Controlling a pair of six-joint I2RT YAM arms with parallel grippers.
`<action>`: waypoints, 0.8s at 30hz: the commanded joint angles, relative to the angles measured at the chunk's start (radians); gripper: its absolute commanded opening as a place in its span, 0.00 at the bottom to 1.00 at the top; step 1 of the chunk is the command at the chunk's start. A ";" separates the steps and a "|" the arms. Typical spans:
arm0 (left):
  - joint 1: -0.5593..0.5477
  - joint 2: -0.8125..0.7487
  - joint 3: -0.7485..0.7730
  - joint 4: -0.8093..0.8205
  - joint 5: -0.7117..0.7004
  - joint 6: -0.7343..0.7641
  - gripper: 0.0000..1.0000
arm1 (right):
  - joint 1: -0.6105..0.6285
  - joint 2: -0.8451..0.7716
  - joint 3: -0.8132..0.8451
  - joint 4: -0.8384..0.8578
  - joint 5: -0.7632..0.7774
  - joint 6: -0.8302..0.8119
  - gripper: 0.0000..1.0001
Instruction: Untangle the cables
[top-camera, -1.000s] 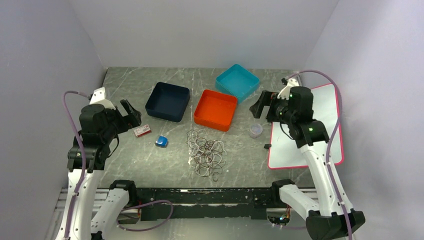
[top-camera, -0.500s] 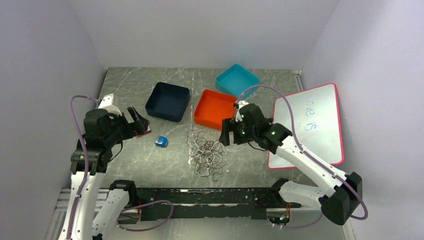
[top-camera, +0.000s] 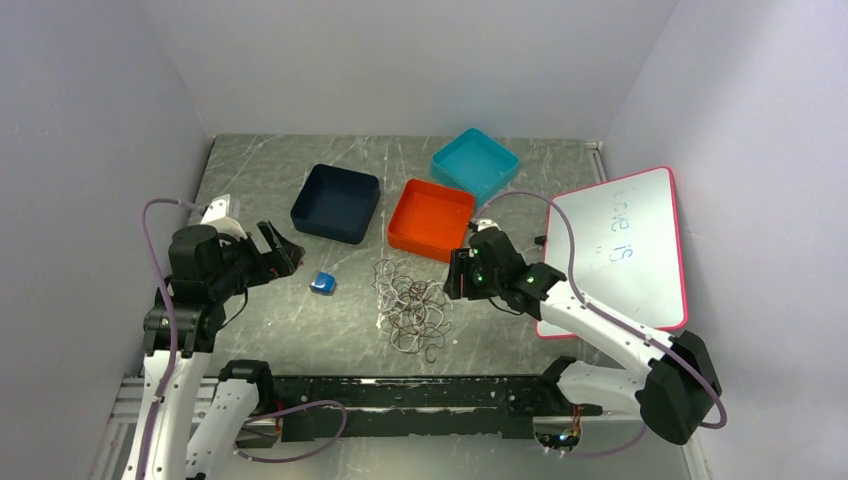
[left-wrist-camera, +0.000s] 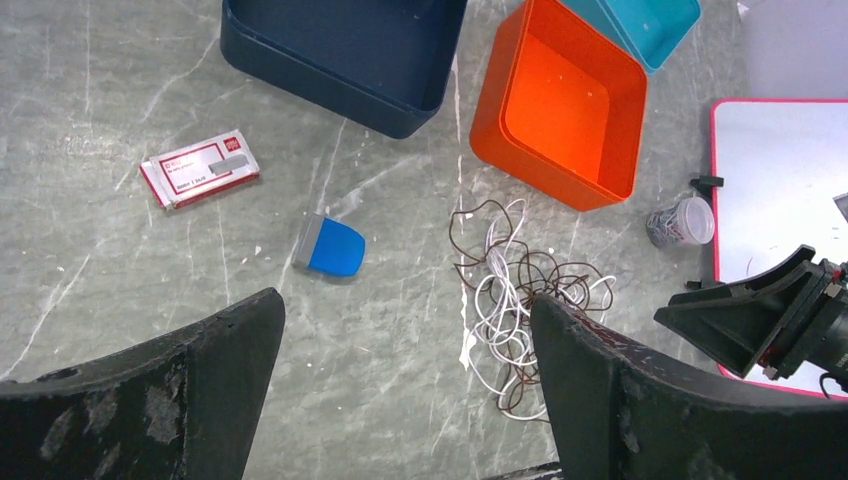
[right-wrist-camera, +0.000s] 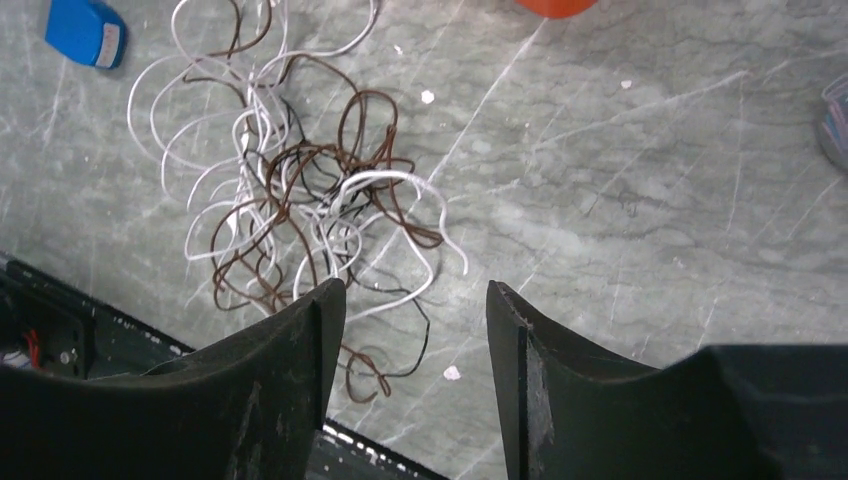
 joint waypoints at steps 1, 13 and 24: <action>0.010 0.011 0.022 0.001 0.015 -0.009 0.97 | 0.006 0.044 -0.003 0.089 0.074 0.010 0.57; 0.009 0.048 -0.025 0.155 0.092 -0.067 0.96 | 0.004 0.188 0.055 0.096 0.147 -0.144 0.54; 0.010 0.060 -0.007 0.160 0.093 -0.096 0.95 | 0.004 0.231 0.022 0.173 0.063 -0.206 0.53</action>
